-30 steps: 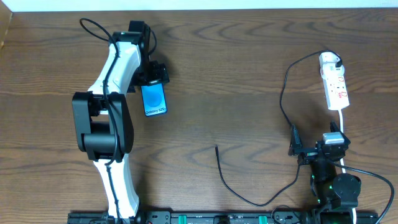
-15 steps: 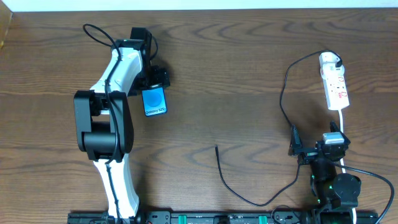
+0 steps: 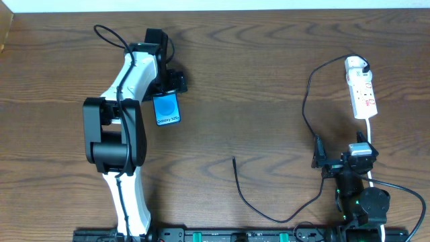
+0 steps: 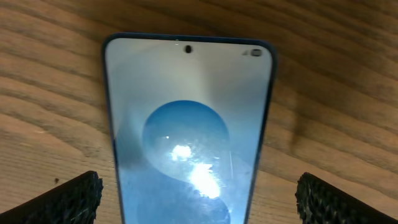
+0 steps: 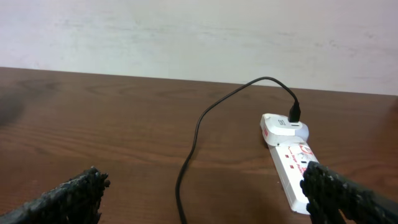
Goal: Plug charger to phone and switch on socket
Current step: 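Lower the left gripper and close it on the phone's top edge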
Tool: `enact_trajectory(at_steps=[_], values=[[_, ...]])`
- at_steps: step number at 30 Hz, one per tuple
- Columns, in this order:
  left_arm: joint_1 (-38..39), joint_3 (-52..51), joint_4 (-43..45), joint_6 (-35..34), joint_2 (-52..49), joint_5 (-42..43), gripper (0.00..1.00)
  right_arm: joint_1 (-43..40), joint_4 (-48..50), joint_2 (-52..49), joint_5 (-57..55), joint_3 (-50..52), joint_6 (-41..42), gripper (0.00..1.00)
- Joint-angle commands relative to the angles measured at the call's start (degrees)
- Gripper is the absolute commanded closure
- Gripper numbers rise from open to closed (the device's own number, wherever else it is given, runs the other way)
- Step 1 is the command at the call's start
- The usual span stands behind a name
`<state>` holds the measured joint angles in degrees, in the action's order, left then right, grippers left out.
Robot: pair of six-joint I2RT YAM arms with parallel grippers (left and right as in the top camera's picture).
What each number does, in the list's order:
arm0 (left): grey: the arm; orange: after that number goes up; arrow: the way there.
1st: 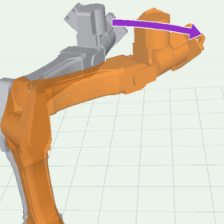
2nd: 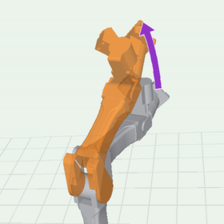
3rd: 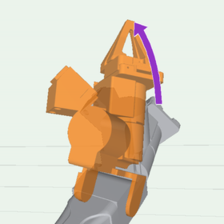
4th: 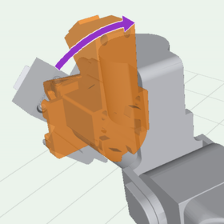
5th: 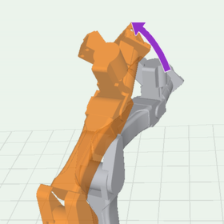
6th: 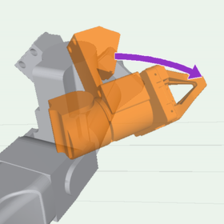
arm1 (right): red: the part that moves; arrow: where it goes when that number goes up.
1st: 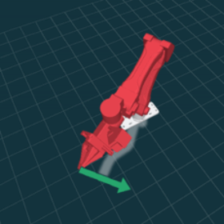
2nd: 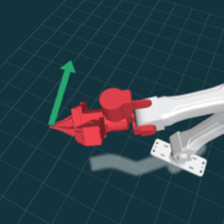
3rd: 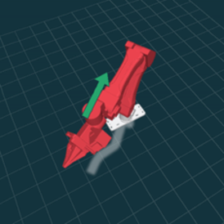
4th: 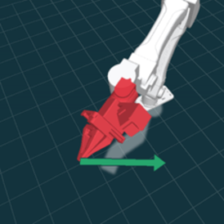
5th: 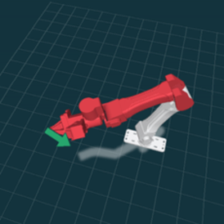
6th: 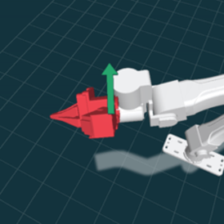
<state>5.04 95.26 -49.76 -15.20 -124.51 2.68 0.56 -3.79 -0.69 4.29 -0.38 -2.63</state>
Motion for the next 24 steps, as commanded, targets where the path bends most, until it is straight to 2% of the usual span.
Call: enact_trajectory(at_steps=[1,5,24], values=[[0.2,-0.5,0.0,0.1,0.2,-1.3,0.01,0.3,-0.2,0.4,0.3,0.1,-0.7,0.01],[0.2,-0.7,0.0,0.1,0.2,-4.2,0.01,0.3,-0.2,0.4,0.3,0.1,-0.7,0.01],[0.1,-1.2,0.4,0.1,0.2,-4.2,0.01,0.3,-0.2,0.4,0.3,0.1,-0.7,0.01]])
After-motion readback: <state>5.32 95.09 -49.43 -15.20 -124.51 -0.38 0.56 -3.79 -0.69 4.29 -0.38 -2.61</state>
